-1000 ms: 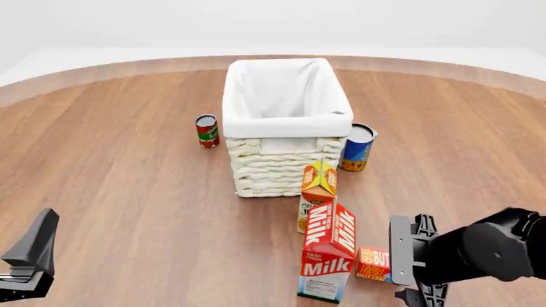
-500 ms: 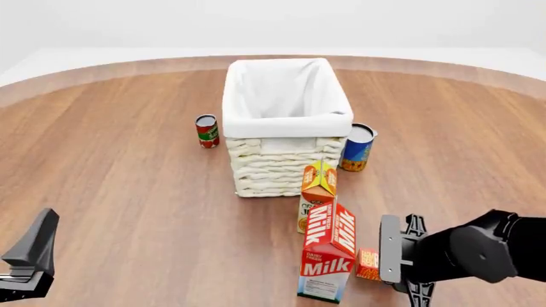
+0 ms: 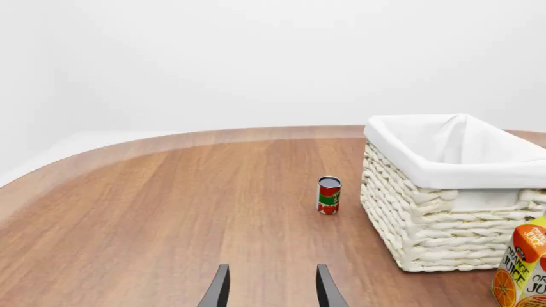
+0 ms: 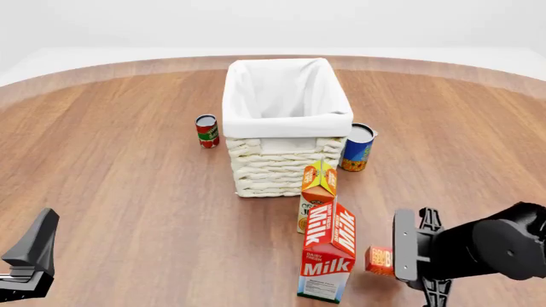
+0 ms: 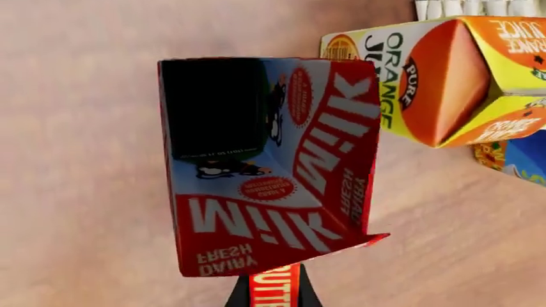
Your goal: Pick up the butter and put it in the basket.
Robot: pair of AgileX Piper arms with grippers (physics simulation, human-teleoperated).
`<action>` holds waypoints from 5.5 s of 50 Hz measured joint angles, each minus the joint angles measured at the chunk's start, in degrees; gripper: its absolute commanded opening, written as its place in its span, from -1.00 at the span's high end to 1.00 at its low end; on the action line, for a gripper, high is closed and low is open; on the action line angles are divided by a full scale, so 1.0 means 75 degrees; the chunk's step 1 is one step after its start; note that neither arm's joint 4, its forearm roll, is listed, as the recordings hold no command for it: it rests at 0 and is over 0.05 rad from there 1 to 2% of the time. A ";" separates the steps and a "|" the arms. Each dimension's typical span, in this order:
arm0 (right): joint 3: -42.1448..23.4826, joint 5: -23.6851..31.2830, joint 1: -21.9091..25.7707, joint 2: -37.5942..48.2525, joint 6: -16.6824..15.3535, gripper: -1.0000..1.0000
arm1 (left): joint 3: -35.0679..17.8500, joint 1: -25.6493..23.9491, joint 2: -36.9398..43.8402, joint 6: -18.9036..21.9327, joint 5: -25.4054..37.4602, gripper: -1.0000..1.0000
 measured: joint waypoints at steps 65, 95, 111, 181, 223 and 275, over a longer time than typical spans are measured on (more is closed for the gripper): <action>-0.6032 -0.0121 0.1677 -0.2290 0.7228 1.00 | 0.0000 0.0000 0.0000 0.0000 0.0000 -1.00; -0.6523 -0.1228 0.1461 0.0430 0.9093 1.00 | 0.0000 0.0000 0.0000 0.0000 0.0000 -1.00; -0.6822 -0.0942 0.1507 0.1097 0.8847 1.00 | 0.0000 0.0000 0.0000 0.0000 0.0000 -1.00; -0.7632 -0.2261 0.1152 0.3319 0.8632 1.00 | 0.0000 0.0000 0.0000 0.0000 0.0000 -1.00; -0.7604 -0.2708 0.1177 0.3928 0.8790 1.00 | 0.0000 0.0000 0.0000 0.0000 0.0000 -1.00; -0.7852 -0.2842 0.1022 0.4711 0.8885 1.00 | 0.0000 0.0000 0.0000 0.0000 0.0000 -1.00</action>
